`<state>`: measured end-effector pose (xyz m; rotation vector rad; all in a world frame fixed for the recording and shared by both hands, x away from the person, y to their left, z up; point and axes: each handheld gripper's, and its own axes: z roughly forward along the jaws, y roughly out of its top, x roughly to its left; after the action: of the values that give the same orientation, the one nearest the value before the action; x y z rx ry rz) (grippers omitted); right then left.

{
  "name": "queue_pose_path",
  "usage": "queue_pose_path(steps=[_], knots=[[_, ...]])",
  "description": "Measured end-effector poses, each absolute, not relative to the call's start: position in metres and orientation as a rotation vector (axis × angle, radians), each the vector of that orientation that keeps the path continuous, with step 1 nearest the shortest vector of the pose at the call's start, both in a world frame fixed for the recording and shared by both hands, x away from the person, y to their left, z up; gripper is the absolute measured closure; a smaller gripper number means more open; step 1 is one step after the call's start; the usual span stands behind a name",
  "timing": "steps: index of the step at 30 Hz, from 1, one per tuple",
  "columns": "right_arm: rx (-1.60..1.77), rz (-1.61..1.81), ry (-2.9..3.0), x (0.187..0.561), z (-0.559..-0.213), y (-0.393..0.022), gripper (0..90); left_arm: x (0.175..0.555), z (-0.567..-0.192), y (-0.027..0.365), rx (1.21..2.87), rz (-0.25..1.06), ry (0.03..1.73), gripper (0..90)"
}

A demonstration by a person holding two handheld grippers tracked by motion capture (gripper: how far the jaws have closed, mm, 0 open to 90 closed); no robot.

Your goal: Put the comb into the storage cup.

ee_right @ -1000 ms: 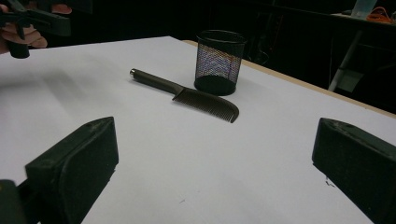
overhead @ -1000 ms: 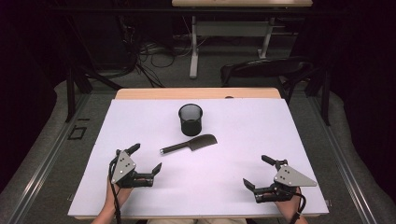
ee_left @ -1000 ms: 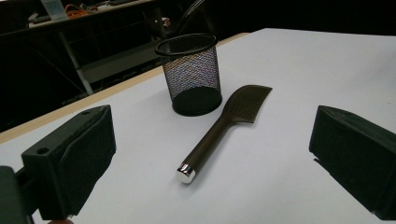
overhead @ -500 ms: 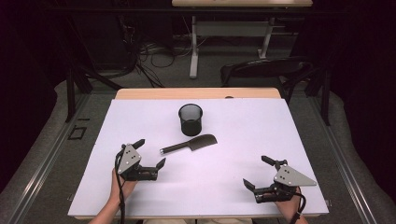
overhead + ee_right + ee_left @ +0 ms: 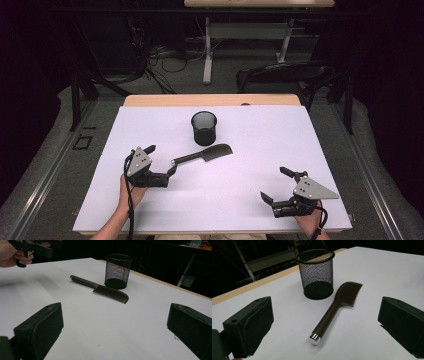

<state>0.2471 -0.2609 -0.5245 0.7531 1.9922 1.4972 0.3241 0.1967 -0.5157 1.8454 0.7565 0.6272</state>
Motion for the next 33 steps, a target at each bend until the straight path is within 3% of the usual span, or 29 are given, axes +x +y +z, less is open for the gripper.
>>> queue_pose_path(steps=[33], knots=[[0.753,1.495,2.003,0.249,-0.525,-0.259,0.1,0.354,-0.502,0.182,2.018,0.538,0.688,0.1]])
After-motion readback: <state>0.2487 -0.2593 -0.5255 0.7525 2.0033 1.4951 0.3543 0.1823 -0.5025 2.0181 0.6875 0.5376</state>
